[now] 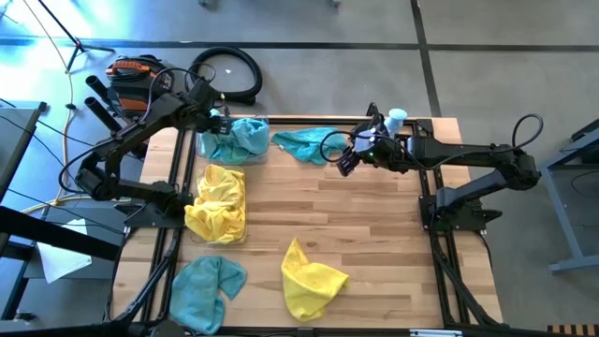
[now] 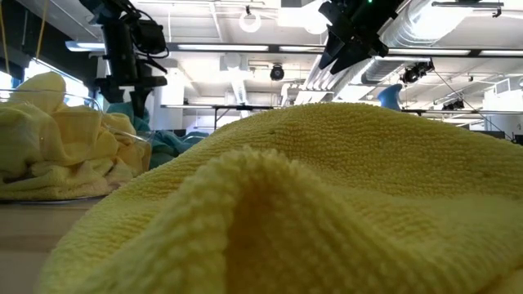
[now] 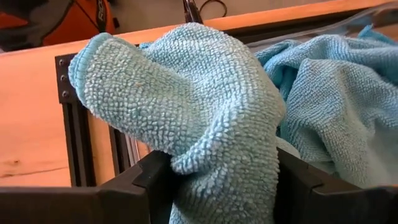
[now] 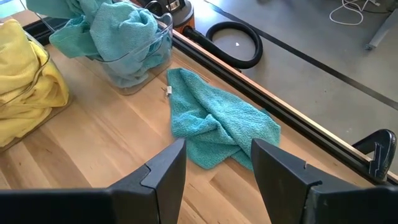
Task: Sort microfiber towel by color & place in baskets
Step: Put the blue towel into the top transparent bin
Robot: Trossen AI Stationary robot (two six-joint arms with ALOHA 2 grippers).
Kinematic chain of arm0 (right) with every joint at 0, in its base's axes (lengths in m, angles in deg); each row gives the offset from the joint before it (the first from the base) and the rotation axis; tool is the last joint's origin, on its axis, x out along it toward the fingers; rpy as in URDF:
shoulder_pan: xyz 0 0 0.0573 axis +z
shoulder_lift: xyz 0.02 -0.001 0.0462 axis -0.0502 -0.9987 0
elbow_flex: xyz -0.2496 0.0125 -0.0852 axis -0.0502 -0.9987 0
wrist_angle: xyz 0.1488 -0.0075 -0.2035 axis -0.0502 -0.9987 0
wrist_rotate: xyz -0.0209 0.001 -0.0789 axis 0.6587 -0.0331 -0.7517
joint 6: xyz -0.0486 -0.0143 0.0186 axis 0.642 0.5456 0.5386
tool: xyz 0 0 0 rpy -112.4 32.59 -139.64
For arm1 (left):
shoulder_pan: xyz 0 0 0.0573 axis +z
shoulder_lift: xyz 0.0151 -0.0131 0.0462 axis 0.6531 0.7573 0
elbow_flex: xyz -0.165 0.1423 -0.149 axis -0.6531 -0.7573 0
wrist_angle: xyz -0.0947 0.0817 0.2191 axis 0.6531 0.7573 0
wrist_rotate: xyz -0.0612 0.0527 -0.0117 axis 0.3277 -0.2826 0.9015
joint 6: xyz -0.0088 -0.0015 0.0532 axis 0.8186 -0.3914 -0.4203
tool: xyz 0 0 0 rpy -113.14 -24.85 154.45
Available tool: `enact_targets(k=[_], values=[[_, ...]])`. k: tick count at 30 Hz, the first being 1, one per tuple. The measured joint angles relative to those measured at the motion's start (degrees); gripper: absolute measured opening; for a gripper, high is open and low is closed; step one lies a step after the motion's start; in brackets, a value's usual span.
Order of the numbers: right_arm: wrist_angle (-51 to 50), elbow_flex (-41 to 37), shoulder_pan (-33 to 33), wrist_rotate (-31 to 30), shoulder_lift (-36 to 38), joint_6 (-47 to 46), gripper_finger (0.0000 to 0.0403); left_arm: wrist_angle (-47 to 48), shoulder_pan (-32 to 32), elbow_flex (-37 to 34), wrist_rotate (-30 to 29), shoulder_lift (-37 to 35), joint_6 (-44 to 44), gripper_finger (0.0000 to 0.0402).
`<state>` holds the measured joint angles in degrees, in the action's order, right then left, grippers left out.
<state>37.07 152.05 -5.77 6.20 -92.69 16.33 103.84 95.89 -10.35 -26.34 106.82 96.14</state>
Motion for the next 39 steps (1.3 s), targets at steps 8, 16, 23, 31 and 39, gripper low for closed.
enact_targets(k=[8,16,23,31,39], values=[[0.0,0.0,0.0,0.4,0.0,-0.8,0.0179,-1.0,0.0,0.0,3.1,0.0,-1.0,0.0188],[-0.6,0.0,0.0,0.4,0.0,-0.8,0.0179,-0.9,0.0,0.0,3.7,0.0,0.5,0.0227],[-1.5,0.0,0.0,0.3,0.0,-0.8,0.0179,1.2,0.0,0.0,7.7,-2.2,3.1,0.0249],[-2.1,0.0,0.0,0.3,0.0,-0.7,0.0179,-0.3,0.0,0.0,4.8,-9.6,5.5,0.0250],[-2.1,0.0,0.0,0.3,0.0,-0.1,0.0179,0.6,0.0,-0.5,4.6,-5.8,5.6,0.0250]])
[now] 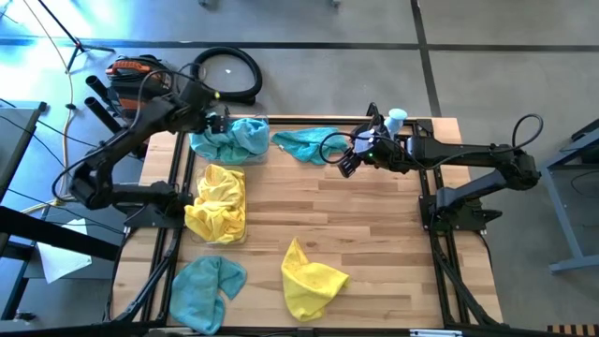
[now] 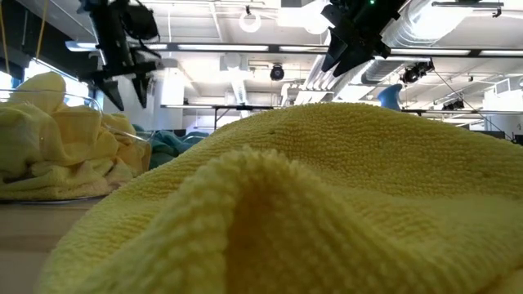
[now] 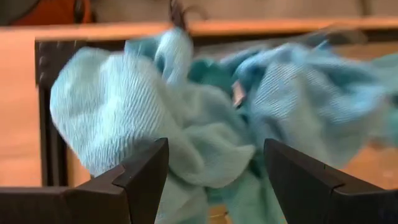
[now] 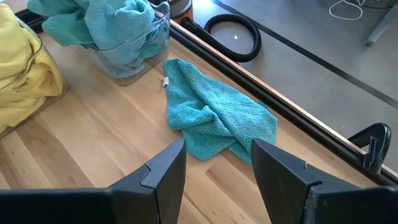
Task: Sort microfiber towel by color & place in baskets
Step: Put the blue towel into the top transparent bin
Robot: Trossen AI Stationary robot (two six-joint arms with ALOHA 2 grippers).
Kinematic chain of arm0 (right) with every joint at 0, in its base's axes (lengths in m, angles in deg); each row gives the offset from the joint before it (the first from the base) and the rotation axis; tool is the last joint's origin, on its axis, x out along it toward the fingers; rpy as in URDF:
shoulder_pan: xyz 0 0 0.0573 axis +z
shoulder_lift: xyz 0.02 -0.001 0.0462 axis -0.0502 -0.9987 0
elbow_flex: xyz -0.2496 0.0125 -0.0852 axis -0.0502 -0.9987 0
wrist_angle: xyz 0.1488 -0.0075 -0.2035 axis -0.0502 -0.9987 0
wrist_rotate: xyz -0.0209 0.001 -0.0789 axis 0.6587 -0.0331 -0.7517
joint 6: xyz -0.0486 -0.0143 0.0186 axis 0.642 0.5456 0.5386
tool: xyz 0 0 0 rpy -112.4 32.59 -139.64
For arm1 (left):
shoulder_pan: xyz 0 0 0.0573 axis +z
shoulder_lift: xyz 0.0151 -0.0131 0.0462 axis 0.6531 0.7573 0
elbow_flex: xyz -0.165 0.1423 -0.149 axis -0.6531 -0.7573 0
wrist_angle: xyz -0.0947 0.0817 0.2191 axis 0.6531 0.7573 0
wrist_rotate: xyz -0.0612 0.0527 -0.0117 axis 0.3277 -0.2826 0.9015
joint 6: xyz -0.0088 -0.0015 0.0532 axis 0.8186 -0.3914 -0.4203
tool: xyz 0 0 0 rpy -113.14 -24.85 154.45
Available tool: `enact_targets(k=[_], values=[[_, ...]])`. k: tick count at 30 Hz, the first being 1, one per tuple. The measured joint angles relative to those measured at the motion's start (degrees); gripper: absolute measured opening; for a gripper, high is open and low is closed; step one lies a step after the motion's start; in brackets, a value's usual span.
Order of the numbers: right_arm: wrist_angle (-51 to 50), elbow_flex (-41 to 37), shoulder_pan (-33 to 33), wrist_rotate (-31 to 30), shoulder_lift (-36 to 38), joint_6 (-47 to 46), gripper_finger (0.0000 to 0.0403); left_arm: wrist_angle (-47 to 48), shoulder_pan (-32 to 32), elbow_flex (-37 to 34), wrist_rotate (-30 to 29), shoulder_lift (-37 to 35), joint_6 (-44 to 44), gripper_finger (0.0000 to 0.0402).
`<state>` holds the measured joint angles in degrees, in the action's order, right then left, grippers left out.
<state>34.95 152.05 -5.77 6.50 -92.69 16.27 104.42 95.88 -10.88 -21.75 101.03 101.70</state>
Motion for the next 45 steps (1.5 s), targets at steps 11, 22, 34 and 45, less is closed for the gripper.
enact_targets(k=[11,22,34,45], values=[[0.0,0.0,0.0,0.0,0.0,-0.2,0.0179,0.6,0.0,0.0,-2.6,13.9,1.6,0.0250],[0.0,0.0,0.0,0.0,0.0,-1.0,0.0179,-5.0,0.0,0.0,-1.1,26.8,0.6,0.0250],[0.0,0.0,0.0,-0.1,0.0,-1.0,0.0179,-9.2,0.0,0.0,-0.2,28.9,1.4,0.0250],[0.0,0.0,0.0,-0.1,0.0,0.4,0.0179,-3.2,0.0,2.7,-1.2,16.1,2.2,0.0250]])
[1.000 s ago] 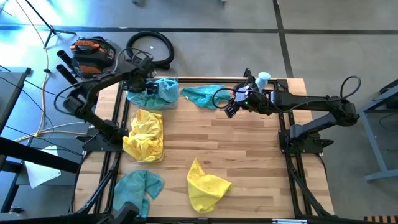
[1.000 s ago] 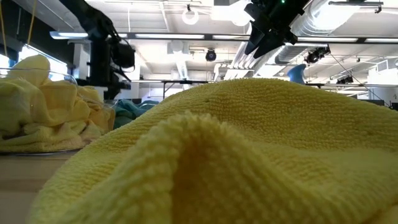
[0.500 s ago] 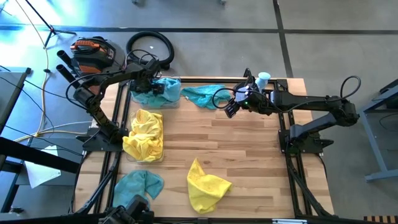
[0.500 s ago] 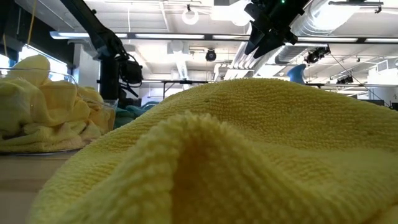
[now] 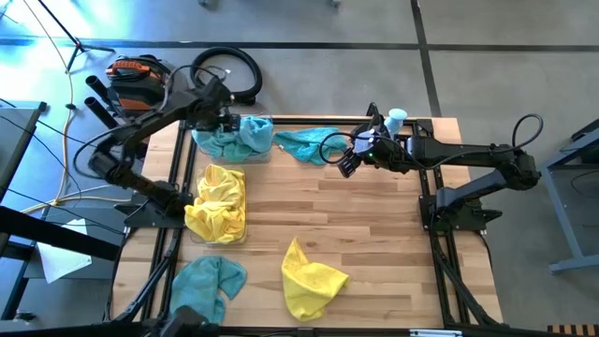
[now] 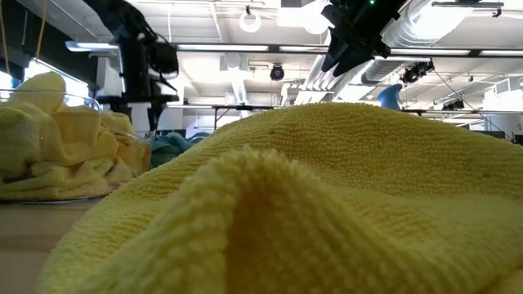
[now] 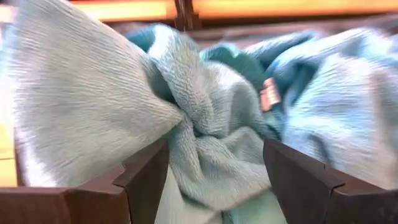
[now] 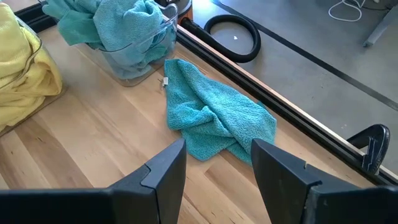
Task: Sort microfiber towel by color & place in baskets
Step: Put the blue towel into the top transparent bin
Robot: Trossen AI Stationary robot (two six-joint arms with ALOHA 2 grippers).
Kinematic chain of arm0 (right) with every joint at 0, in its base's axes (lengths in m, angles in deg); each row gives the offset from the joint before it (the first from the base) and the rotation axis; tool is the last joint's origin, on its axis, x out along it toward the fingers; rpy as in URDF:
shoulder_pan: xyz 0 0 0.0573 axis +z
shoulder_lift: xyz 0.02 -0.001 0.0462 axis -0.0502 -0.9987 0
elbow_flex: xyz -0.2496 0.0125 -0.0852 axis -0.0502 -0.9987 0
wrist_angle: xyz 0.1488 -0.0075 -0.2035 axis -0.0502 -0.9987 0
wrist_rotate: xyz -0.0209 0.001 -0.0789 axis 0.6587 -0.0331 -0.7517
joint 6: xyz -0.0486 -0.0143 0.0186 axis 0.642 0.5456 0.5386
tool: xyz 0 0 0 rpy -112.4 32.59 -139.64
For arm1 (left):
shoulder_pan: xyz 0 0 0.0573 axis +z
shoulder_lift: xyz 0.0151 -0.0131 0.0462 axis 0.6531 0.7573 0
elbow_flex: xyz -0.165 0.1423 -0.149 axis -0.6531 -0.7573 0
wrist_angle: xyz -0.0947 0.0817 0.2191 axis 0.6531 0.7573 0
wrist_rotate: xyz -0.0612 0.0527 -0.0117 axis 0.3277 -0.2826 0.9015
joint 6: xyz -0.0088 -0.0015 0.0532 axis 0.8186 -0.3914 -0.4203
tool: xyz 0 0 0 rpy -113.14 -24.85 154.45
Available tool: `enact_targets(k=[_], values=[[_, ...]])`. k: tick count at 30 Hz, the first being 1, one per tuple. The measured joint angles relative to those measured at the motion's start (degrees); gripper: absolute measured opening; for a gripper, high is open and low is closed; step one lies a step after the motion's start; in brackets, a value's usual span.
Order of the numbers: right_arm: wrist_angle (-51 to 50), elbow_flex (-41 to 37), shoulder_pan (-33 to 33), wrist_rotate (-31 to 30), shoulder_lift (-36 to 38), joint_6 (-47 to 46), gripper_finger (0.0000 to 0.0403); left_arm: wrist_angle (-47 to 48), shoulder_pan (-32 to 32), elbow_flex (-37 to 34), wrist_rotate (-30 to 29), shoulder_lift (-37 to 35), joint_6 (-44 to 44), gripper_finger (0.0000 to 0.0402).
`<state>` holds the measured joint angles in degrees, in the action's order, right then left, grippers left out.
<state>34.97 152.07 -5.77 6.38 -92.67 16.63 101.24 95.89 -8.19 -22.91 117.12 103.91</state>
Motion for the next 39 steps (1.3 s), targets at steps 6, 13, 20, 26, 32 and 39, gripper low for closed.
enact_targets(k=[6,13,20,26,32,39], values=[[0.0,0.0,0.0,0.0,0.0,0.2,0.0179,0.0,0.0,0.0,0.0,-8.3,0.4,0.0248],[0.0,0.0,0.0,0.1,0.0,1.2,0.0179,0.0,0.0,0.0,-0.8,-10.1,0.8,0.0171],[0.0,0.0,0.0,0.1,0.0,1.2,0.0179,-0.1,0.0,-3.0,-0.2,-6.0,1.8,0.0075],[0.0,0.0,0.0,0.1,0.0,1.1,0.0179,-5.0,0.0,-5.3,-0.4,0.0,-0.6,0.0047],[0.0,0.0,0.0,0.1,0.0,1.0,0.0179,-5.1,0.0,-5.6,-0.4,8.1,-3.1,0.0034],[0.0,0.0,0.0,0.1,0.0,1.0,0.0179,-3.0,-0.9,-5.4,-1.5,15.5,-10.2,0.0016]])
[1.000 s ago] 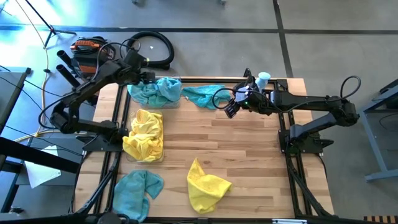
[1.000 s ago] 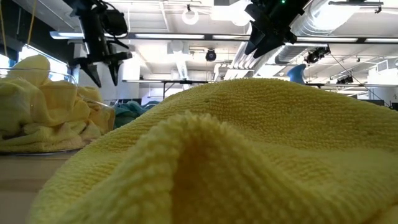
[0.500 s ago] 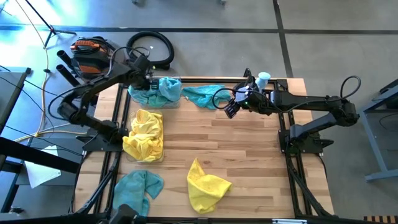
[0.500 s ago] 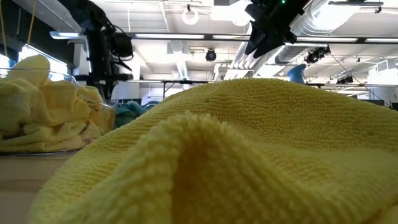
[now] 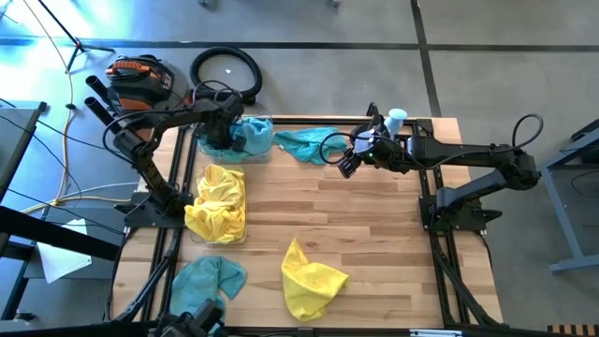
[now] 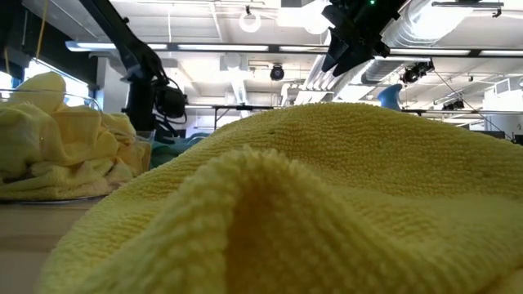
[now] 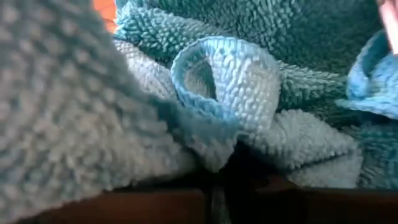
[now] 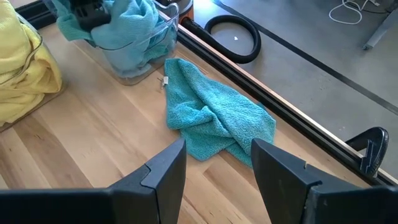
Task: Sort microfiber towel by color & place in baskets
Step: Put the blue towel into the top transparent bin
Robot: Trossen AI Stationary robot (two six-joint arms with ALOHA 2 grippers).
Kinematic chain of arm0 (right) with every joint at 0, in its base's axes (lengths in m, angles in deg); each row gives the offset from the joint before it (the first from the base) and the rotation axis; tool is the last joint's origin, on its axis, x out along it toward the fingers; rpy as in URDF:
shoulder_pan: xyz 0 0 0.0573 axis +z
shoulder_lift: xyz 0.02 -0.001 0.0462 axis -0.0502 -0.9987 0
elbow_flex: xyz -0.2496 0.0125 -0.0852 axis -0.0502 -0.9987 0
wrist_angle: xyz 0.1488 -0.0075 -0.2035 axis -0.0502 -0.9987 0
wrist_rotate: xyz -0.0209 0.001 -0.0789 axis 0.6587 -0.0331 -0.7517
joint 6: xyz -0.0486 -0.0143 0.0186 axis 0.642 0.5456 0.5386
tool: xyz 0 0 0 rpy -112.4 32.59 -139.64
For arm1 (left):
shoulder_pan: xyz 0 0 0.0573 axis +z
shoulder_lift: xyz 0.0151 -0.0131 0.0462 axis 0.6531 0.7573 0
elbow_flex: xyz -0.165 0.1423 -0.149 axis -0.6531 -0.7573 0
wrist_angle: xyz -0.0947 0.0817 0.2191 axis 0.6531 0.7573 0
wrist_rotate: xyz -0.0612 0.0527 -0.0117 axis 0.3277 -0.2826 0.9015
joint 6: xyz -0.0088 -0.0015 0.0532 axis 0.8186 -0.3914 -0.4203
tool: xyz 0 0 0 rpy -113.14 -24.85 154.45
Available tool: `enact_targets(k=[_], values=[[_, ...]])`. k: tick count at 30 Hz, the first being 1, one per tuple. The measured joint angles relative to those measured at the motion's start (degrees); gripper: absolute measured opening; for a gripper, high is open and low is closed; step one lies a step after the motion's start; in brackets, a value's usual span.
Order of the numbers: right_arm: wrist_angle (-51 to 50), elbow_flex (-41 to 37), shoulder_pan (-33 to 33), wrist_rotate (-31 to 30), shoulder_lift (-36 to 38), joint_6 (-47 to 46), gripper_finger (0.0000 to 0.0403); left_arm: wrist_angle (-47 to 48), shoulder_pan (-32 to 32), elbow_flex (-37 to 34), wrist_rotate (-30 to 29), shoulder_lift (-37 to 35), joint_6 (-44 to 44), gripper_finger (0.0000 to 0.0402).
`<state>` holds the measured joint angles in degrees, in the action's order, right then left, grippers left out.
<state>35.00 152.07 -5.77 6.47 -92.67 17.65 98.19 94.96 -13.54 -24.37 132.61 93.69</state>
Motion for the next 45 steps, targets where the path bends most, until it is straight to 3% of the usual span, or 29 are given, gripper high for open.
enact_targets(k=[11,23,31,36,38,45], values=[[0.1,0.0,0.0,-0.7,0.0,0.0,0.0179,1.0,-0.7,1.0,-2.0,-1.5,2.7,0.0003],[0.0,0.0,0.0,-0.6,0.0,0.0,0.0179,5.8,-1.5,1.9,-2.3,-18.7,9.3,0.0003],[-1.2,0.0,0.0,1.7,0.0,1.1,0.0179,9.4,-8.9,1.9,-0.9,-26.1,16.5,0.0003],[-2.9,0.0,0.0,4.2,0.0,2.4,0.0179,9.9,-13.6,1.9,-14.2,-26.6,22.0,0.0003],[-3.3,0.0,0.0,5.4,0.0,3.2,0.0179,9.7,-14.2,2.0,-17.0,-26.3,23.0,0.0003],[-4.1,0.0,0.0,6.8,0.0,3.8,0.0179,6.9,-13.7,1.6,-12.0,-24.0,20.6,0.0029]])
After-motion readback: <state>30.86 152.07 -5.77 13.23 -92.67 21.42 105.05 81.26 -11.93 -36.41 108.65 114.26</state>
